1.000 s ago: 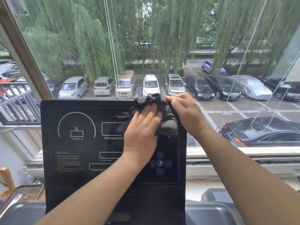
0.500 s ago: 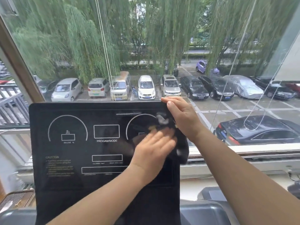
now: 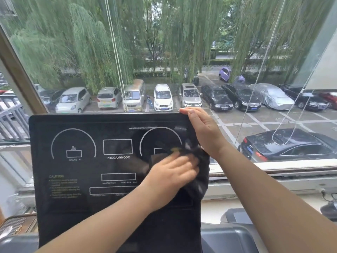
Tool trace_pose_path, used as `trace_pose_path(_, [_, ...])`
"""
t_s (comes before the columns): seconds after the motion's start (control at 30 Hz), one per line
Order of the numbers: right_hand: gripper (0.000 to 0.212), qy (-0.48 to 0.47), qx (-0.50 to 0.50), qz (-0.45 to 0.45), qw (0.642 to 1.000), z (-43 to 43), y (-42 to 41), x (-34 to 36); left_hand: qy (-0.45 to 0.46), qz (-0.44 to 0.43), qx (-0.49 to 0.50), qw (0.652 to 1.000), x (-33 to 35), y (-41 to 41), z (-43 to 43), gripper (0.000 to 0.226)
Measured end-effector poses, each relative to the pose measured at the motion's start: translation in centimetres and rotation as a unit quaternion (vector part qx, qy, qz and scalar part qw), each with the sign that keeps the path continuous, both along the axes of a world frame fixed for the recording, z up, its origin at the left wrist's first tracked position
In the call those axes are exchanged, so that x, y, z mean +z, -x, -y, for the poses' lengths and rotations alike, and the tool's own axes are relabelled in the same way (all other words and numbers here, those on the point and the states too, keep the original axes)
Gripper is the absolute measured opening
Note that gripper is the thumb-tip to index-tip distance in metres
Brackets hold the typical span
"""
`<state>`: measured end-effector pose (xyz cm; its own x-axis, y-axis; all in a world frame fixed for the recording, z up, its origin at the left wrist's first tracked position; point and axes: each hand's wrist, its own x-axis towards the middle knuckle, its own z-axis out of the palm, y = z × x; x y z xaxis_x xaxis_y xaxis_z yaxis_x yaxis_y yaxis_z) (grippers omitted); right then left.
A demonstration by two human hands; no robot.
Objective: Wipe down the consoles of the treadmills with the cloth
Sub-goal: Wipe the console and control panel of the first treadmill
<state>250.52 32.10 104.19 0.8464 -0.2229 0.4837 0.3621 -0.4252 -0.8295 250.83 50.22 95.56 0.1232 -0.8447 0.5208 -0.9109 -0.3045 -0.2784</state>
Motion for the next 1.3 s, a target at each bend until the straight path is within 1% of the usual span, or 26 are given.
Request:
trace_pose_path(0.07, [0.037, -0.001, 0.004, -0.011, 1.000, 0.0, 0.1, 0.1, -0.093, 0.044, -0.053, 0.993, 0.7, -0.7, -0.9, 0.036])
trace_pose_path(0.1, [0.037, 0.000, 0.004, -0.008, 1.000, 0.1, 0.2, 0.0, -0.104, 0.063, -0.054, 0.991, 1.6, -1.3, -1.1, 0.035])
trace_pose_path(0.13, [0.036, 0.002, 0.004, -0.005, 1.000, 0.1, 0.2, 0.0, -0.083, 0.073, -0.033, 0.993, 2.5, -2.0, -1.1, 0.035])
trace_pose_path(0.17, [0.036, 0.003, 0.004, -0.003, 1.000, 0.1, 0.2, 0.0, -0.035, 0.071, 0.002, 0.997, 3.2, -2.7, -1.1, 0.037])
trace_pose_path(0.2, [0.034, 0.004, 0.004, -0.003, 1.000, 0.0, 0.2, 0.0, 0.021, 0.049, 0.046, 0.998, 3.7, -3.2, -0.9, 0.041])
trace_pose_path(0.27, [0.031, 0.005, 0.004, -0.004, 1.000, 0.0, 0.1, -0.1, 0.118, -0.017, 0.131, 0.984, 3.4, -2.8, -0.1, 0.051])
trace_pose_path(0.33, [0.031, 0.011, -0.004, 0.003, 1.000, 0.0, 0.1, -0.3, 0.148, -0.054, 0.147, 0.976, 1.5, -1.0, 0.9, 0.052])
trace_pose_path(0.37, [0.032, 0.015, -0.006, 0.006, 1.000, 0.0, 0.1, -0.3, 0.130, -0.048, 0.118, 0.983, 0.4, -0.3, 1.1, 0.048])
trace_pose_path(0.43, [0.033, 0.025, -0.007, -0.003, 1.000, 0.0, 0.2, -0.3, 0.034, -0.003, 0.025, 0.999, -0.8, 0.4, 0.3, 0.041])
trace_pose_path(0.5, [0.033, 0.027, -0.003, -0.019, 0.999, 0.0, 0.4, -0.2, -0.074, 0.046, -0.036, 0.996, 0.2, -0.2, -1.1, 0.037])
trace_pose_path(0.53, [0.033, 0.024, 0.002, -0.026, 0.999, 0.0, 0.6, -0.1, -0.094, 0.063, -0.044, 0.993, 1.1, -0.7, -1.6, 0.037])
trace_pose_path(0.6, [0.037, 0.016, 0.009, -0.041, 0.999, -0.1, 1.0, 0.1, -0.043, 0.073, -0.002, 0.996, 3.2, -2.1, -2.0, 0.039])
trace_pose_path(0.63, [0.039, 0.010, 0.006, -0.045, 0.999, 0.0, 1.3, -0.1, 0.001, 0.059, 0.037, 0.998, 4.1, -2.8, -2.2, 0.039])
trace_pose_path(0.67, [0.042, -0.004, 0.003, -0.048, 0.999, 0.1, 1.7, -0.3, 0.046, 0.032, 0.080, 0.995, 4.8, -3.4, -2.2, 0.045])
trace_pose_path(0.73, [0.048, -0.082, 0.001, -0.083, 0.993, 0.6, 2.5, -1.3, 0.122, -0.033, 0.153, 0.980, 5.1, -3.0, -1.8, 0.059])
trace_pose_path(0.8, [0.054, -0.191, -0.007, -0.164, 0.968, 0.9, 3.5, -2.5, 0.152, -0.077, 0.168, 0.971, 3.8, -1.4, -0.7, 0.058])
trace_pose_path(0.87, [0.054, -0.225, -0.016, -0.229, 0.947, 1.1, 4.1, -4.2, 0.117, -0.070, 0.094, 0.986, 1.6, 0.1, 0.0, 0.043])
trace_pose_path(0.93, [0.061, -0.259, -0.002, -0.260, 0.930, 1.4, 4.6, -5.8, -0.010, -0.018, -0.008, 1.000, 0.2, 0.8, -0.2, 0.041])
trace_pose_path(1.0, [0.069, -0.291, 0.020, -0.267, 0.918, 1.5, 5.2, -7.0, -0.122, 0.041, -0.054, 0.990, 0.7, 0.1, -0.7, 0.036])
trace_pose_path(1.03, [0.069, -0.305, 0.023, -0.264, 0.915, 1.5, 5.3, -7.3, -0.136, 0.056, -0.051, 0.988, 1.5, -0.6, -0.7, 0.036])
trace_pose_path(1.07, [0.067, -0.314, 0.018, -0.261, 0.913, 1.4, 5.5, -7.4, -0.112, 0.062, -0.030, 0.991, 2.4, -1.3, -0.4, 0.038])
trace_pose_path(1.1, [0.065, -0.317, 0.012, -0.257, 0.913, 1.3, 5.6, -7.5, -0.061, 0.050, 0.003, 0.997, 3.3, -1.9, -0.2, 0.042])
trace_pose_path(1.13, [0.063, -0.316, 0.007, -0.254, 0.914, 1.1, 5.7, -7.5, 0.004, 0.024, 0.044, 0.999, 4.1, -2.3, 0.1, 0.045])
trace_pose_path(1.2, [0.058, -0.308, 0.006, -0.248, 0.918, 0.8, 5.9, -7.5, 0.107, -0.057, 0.123, 0.985, 5.1, -2.3, 0.9, 0.056])
trace_pose_path(1.27, [0.051, -0.302, -0.013, -0.245, 0.921, 0.6, 6.1, -7.8, 0.159, -0.108, 0.155, 0.969, 4.3, -0.9, 2.0, 0.057])
trace_pose_path(1.3, [0.046, -0.298, -0.024, -0.245, 0.922, 0.4, 6.3, -7.8, 0.164, -0.125, 0.150, 0.967, 3.3, -0.1, 2.4, 0.056])
